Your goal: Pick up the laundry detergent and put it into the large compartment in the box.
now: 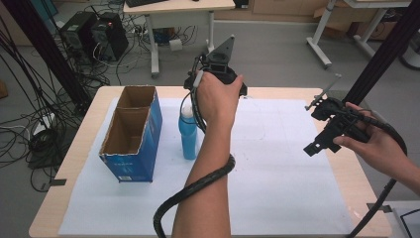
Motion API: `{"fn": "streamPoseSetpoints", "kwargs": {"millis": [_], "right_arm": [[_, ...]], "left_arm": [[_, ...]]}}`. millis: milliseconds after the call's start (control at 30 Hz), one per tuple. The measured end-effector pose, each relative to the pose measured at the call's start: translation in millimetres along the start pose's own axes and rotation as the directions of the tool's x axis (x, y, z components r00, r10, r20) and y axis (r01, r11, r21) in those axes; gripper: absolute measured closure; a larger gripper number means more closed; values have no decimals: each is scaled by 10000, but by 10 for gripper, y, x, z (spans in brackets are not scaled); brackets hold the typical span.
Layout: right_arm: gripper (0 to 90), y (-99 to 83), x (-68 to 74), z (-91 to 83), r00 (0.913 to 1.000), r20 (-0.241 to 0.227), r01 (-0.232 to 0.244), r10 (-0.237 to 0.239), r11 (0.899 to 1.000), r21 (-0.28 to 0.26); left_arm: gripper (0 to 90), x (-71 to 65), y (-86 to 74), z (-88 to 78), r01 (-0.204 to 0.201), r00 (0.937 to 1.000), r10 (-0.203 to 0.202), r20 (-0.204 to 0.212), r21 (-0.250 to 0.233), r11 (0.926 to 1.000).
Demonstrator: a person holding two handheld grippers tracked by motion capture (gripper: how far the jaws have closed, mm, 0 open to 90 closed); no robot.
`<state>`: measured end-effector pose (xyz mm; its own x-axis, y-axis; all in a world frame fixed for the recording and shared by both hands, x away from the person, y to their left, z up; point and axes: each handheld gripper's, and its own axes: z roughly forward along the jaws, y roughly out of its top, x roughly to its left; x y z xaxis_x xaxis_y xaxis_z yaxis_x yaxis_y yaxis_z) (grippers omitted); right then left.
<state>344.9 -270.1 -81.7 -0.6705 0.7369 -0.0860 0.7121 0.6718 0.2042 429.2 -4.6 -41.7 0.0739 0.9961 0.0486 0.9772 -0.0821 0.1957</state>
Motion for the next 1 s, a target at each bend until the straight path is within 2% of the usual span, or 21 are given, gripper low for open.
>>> {"fn": "streamPoseSetpoints", "kwargs": {"millis": [300,667,800,1000], "right_arm": [[54,19,-1,-18,10000,37,-31,30,10000,24],[54,60,-13,-2,10000,50,-61,61,10000,51],[54,77,-19,2,10000,74,-19,18,9999,111],[54,90,-35,10,9999,99,-69,68,9999,154]], "left_arm": [[64,104,8,-116,162,9997,-165,-179,-174,9997],[59,349,8,-234,557,9978,-574,-337,-505,9972],[59,434,8,-232,696,9967,-720,-381,-609,9957],[58,591,19,-156,929,9953,-943,-201,-613,9938]]}}
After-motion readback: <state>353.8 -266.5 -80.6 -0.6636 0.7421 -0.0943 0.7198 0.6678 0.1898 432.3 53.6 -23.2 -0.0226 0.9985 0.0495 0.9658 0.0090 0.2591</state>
